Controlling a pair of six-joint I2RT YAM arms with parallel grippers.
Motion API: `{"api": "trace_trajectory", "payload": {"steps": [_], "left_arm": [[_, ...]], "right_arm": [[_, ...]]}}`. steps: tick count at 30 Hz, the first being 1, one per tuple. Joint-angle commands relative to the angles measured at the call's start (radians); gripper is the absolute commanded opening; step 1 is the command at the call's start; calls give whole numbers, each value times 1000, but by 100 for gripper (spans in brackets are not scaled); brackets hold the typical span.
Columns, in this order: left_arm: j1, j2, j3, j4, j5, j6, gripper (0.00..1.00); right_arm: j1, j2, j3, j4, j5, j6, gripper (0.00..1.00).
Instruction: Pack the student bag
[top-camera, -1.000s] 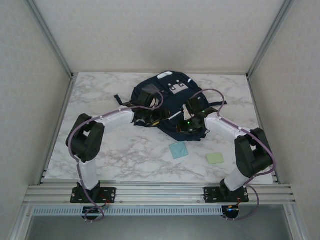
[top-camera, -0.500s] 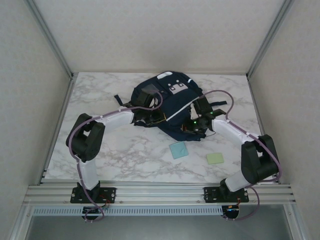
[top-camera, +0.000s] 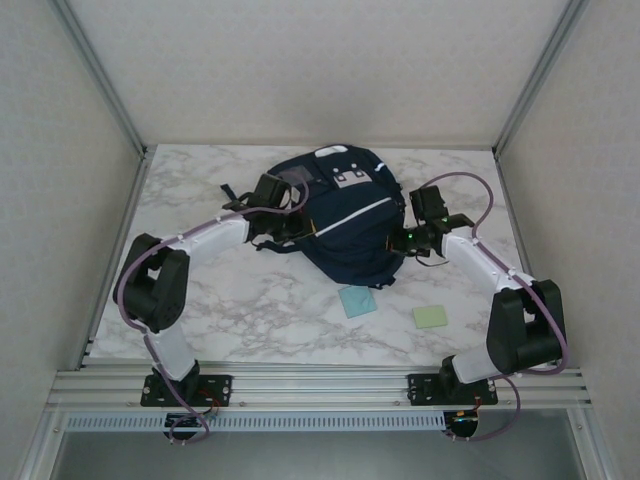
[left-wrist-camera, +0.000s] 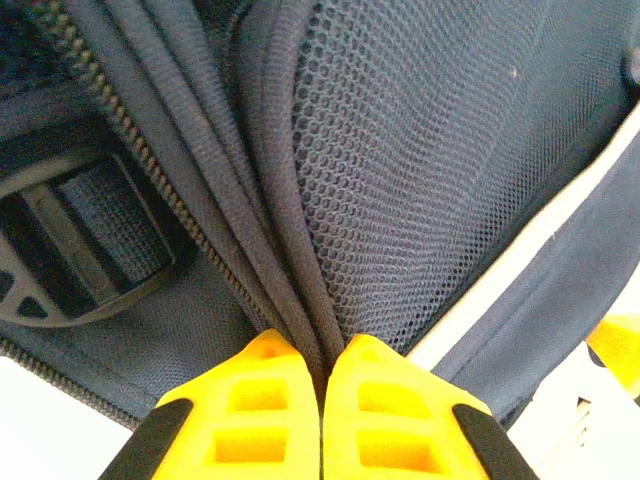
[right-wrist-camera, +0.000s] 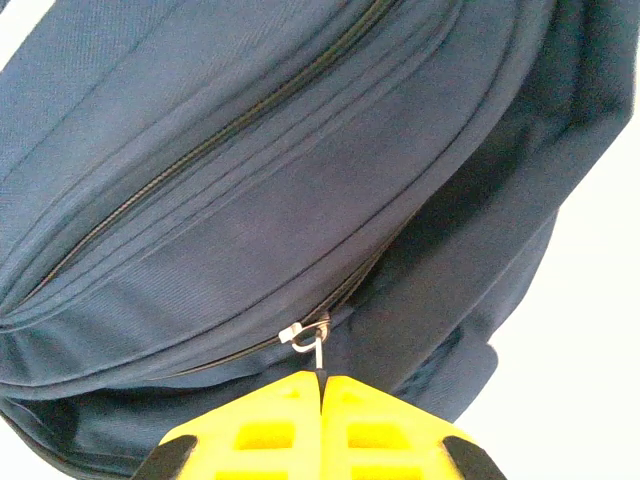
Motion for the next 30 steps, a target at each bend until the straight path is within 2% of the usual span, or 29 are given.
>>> {"api": "trace_trajectory", "payload": {"steps": [1, 6, 7, 9, 10, 11, 14, 17, 22, 27, 30], "left_arm": [[97, -43, 35, -69, -117, 79, 0], [132, 1, 154, -108, -167, 85, 1], [135, 1, 169, -123, -183, 85, 10], [137, -20, 179, -153, -225, 86, 42], [137, -33, 174, -164, -242, 82, 55], [137, -52, 163, -176, -252, 75, 62], [137, -126, 89, -177, -230, 32, 70], [132, -215, -33, -120, -172, -55, 76], [79, -282, -166, -42, -121, -188, 76], [55, -238, -226, 89, -84, -333, 77], [46, -180, -222, 123, -80, -370, 77]], "right_arm": [[-6, 25, 26, 3, -9, 0, 0], [103, 67, 34, 160, -218, 102, 0], [125, 76, 42, 181, -229, 119, 0], [176, 101, 80, 216, -241, 142, 0], [195, 113, 97, 229, -245, 152, 0], [215, 127, 117, 244, -253, 160, 0], [256, 181, 175, 280, -282, 180, 0], [295, 248, 241, 288, -300, 178, 0], [349, 340, 311, 343, -379, 220, 0], [411, 369, 344, 368, -394, 232, 0], [428, 365, 328, 383, -392, 240, 0]]}}
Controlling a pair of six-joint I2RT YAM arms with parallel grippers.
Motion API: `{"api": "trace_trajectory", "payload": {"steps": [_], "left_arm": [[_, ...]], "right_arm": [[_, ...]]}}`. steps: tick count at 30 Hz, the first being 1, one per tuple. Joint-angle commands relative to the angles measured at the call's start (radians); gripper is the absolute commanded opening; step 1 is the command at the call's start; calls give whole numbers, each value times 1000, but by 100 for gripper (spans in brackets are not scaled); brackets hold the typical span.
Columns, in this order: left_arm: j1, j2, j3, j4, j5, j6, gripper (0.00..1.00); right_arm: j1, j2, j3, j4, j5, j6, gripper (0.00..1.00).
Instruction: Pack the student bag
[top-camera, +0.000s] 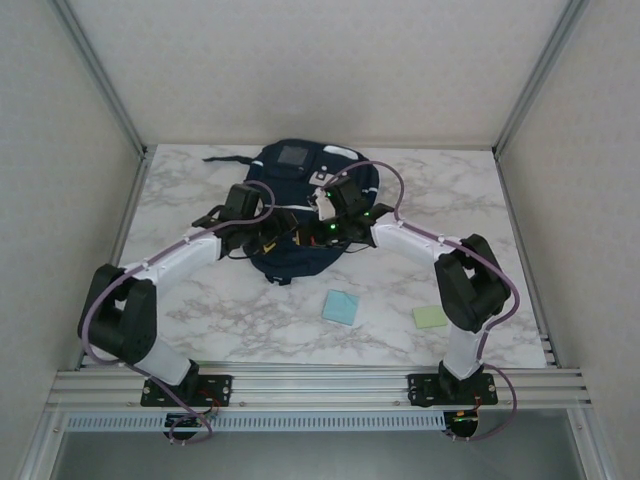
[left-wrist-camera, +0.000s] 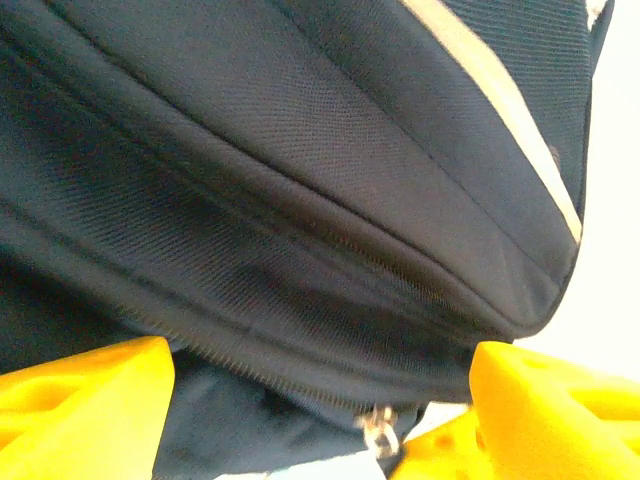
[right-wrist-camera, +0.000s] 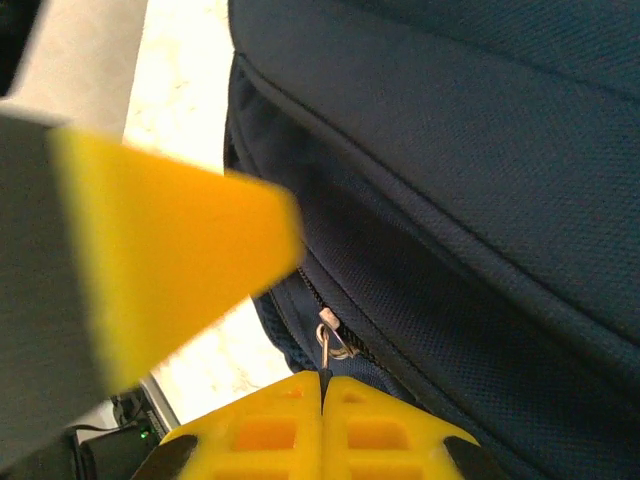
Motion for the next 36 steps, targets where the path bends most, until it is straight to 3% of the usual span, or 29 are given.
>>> {"api": "trace_trajectory", "payload": {"steps": [1, 3, 4, 5, 7, 12, 23, 29, 36], "left_arm": [[-10, 58, -11, 103, 23, -101, 76], [-8, 72, -33, 153, 6, -119, 63], [-6, 73, -43, 174, -9, -125, 40], [-4, 73, -48, 185, -23, -121, 24], [-1, 67, -45, 169, -60, -96, 0], [1, 25, -42, 129, -111, -38, 0], [2, -25, -50, 38, -101, 52, 0], [3, -83, -47, -23, -103, 109, 0], [8, -150, -79, -11, -147, 113, 0]], "right_arm": [[31, -4, 19, 78, -72, 24, 0], [36, -17, -12, 77, -68, 26, 0], [36, -24, -32, 73, -62, 26, 0], [36, -38, -54, 64, -52, 21, 0], [36, -63, -90, 19, -19, -4, 0], [10, -131, -163, -139, 110, -112, 0], [-222, -213, -251, -208, 227, -220, 0], [-303, -113, -151, -209, 418, -338, 0], [-419, 23, 1, -168, 405, -466, 0]]}}
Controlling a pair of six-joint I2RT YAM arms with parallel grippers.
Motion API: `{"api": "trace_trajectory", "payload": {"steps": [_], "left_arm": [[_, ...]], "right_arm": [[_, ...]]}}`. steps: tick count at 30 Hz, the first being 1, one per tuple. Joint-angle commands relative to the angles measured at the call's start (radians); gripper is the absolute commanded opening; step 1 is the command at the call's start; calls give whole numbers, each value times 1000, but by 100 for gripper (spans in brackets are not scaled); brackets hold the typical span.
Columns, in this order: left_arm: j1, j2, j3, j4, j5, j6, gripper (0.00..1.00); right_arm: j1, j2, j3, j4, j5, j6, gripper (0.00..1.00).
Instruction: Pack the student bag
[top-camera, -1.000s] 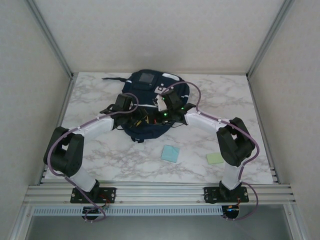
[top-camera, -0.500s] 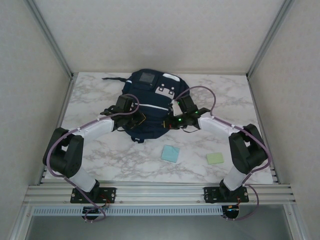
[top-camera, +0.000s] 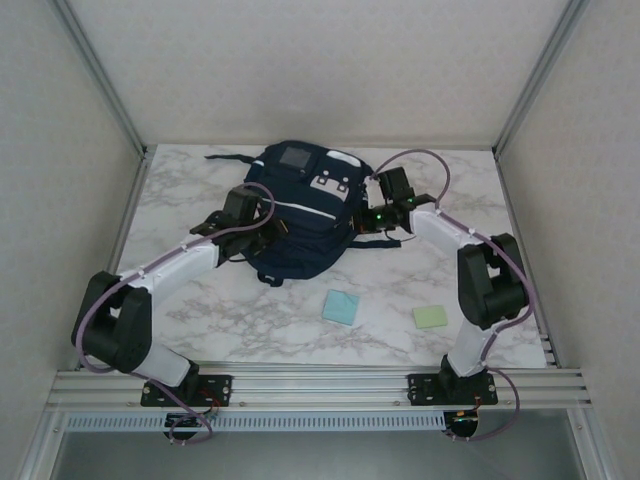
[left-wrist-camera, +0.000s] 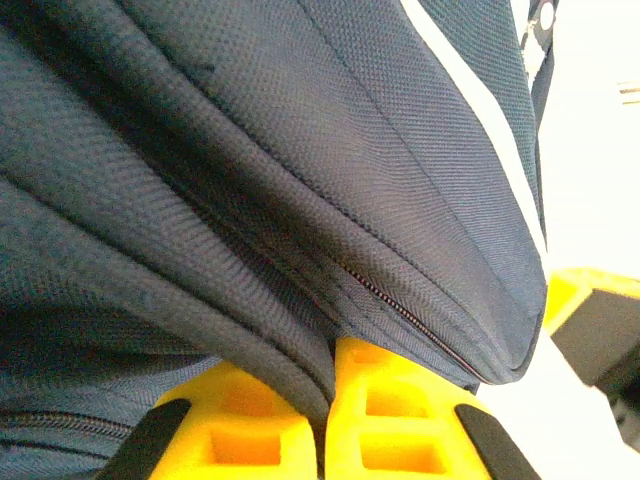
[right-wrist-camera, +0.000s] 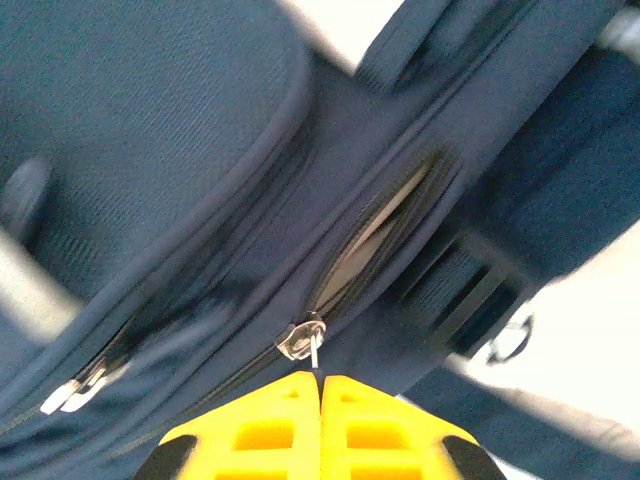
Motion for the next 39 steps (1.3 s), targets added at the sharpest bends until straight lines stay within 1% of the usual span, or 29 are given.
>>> {"api": "trace_trajectory", "payload": {"steps": [1, 6, 8, 12, 13, 15, 16, 18, 19, 21, 22, 23, 24, 26, 30, 31, 33, 36, 38, 39], "left_arm": [[20, -72, -13, -79, -75, 58, 0], [20, -93, -12, -103, -80, 74, 0], [20, -102, -13, -110, -90, 81, 0], [22, -109, -12, -120, -97, 88, 0], [23, -108, -13, -120, -96, 90, 0], [22, -97, -5, -121, -92, 96, 0], [23, -87, 4, -124, -85, 100, 0], [21, -69, 17, -127, -69, 102, 0], [23, -63, 21, -119, -58, 101, 1], [21, -57, 21, -105, -44, 96, 7], [21, -56, 21, -100, -42, 94, 8], [22, -56, 19, -95, -42, 95, 9], [21, -55, 21, -93, -43, 94, 12], [21, -52, 26, -97, -41, 97, 23], [21, -60, 38, -139, -55, 106, 60], [21, -67, 36, -156, -66, 106, 65], [21, -89, 31, -193, -96, 117, 70], [21, -131, 12, -231, -132, 139, 70], [21, -152, -8, -235, -155, 155, 66], [22, -156, -22, -232, -167, 159, 62]], "right_arm": [[-115, 79, 78, -47, 182, -81, 0], [-143, 214, 232, -81, 209, -80, 0], [-142, 238, 264, -82, 230, -66, 0], [-148, 266, 318, -89, 401, 4, 0], [-153, 276, 343, -111, 405, 16, 0], [-156, 282, 369, -136, 370, 24, 0], [-155, 274, 365, -139, 326, 24, 2], [-155, 238, 338, -132, 245, 38, 24], [-155, 210, 308, -121, 193, 49, 32], [-155, 147, 243, -90, 88, 91, 46], [-153, 115, 204, -64, 25, 128, 51], [-151, 88, 168, -34, -27, 163, 55], [-141, 65, 132, -3, -87, 195, 57], [-106, 26, 81, 40, -127, 241, 62], [-3, -29, 26, 80, -106, 297, 71], [22, -38, 13, 97, -104, 317, 73], [68, -51, 3, 106, -68, 340, 76], [124, -53, -3, 125, -17, 374, 80], [144, -44, -16, 168, -7, 406, 81], [152, -33, -22, 191, -13, 424, 81]]}}
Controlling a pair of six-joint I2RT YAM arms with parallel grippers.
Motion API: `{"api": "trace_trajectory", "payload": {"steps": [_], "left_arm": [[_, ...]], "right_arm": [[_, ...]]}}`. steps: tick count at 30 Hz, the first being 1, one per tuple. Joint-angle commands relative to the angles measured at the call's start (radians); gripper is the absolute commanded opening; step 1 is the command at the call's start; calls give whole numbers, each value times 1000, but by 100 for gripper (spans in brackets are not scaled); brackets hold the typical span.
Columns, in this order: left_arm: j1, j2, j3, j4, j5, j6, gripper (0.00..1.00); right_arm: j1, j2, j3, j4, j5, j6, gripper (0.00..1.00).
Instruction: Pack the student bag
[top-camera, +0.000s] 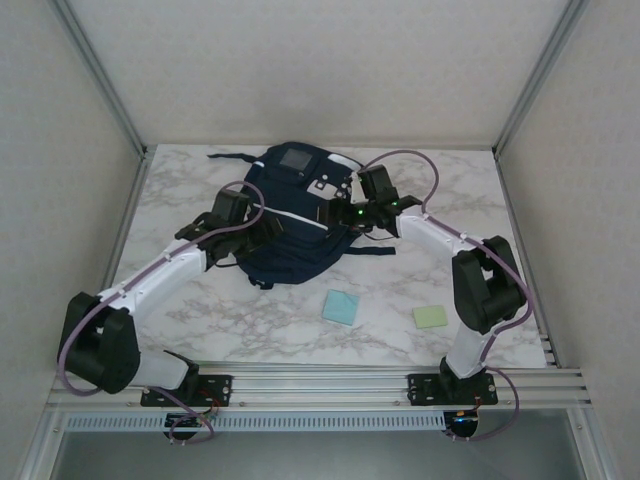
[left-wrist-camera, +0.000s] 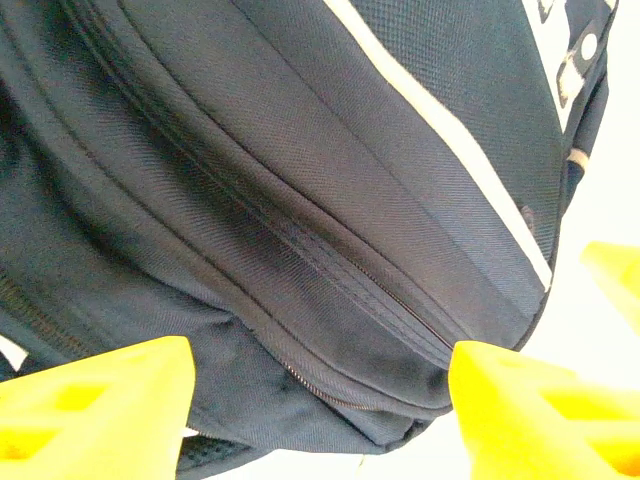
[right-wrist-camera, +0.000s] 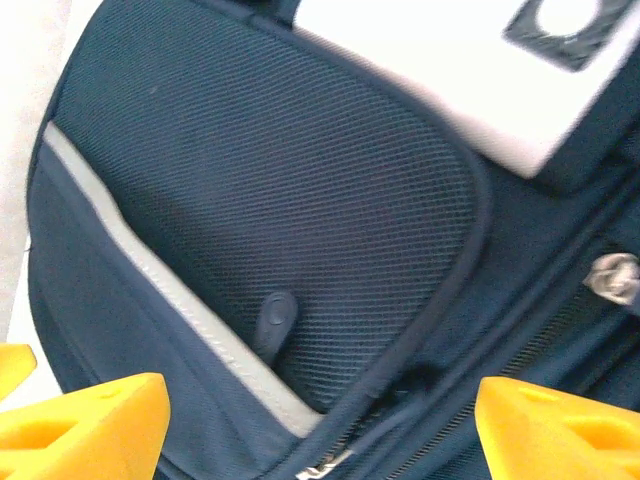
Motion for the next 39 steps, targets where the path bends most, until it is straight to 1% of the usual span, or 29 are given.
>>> {"api": "trace_trajectory", "payload": {"steps": [1, 3, 4, 7, 9, 13, 20, 25, 30, 33, 39], "left_arm": [[8, -33, -39, -35, -70, 38, 52], [10, -16, -68, 1, -85, 40, 33], [11, -1, -82, 23, -86, 36, 26], [10, 45, -126, 113, -79, 37, 9], [9, 73, -160, 194, -70, 38, 3], [6, 109, -188, 284, -43, 24, 1], [-15, 123, -185, 334, -45, 18, 1], [-29, 146, -173, 354, -41, 0, 1], [-34, 139, -167, 339, -54, -1, 1], [-37, 134, -169, 335, -60, -1, 1], [-40, 125, -168, 306, -77, 4, 1]], "right_arm": [[17, 10, -22, 77, 28, 82, 81], [29, 33, -14, 84, 30, 99, 81], [35, 41, -15, 89, 23, 108, 81], [58, 44, -24, 106, 4, 127, 81], [77, 37, -31, 106, 10, 129, 81], [101, 48, -42, 124, -20, 173, 81], [178, 35, -75, 151, -72, 278, 81], [227, 21, -66, 119, -66, 313, 81], [226, 2, -67, 63, -67, 335, 80], [227, 10, -39, 28, -129, 382, 80], [211, -12, -22, 70, -232, 462, 80]]}}
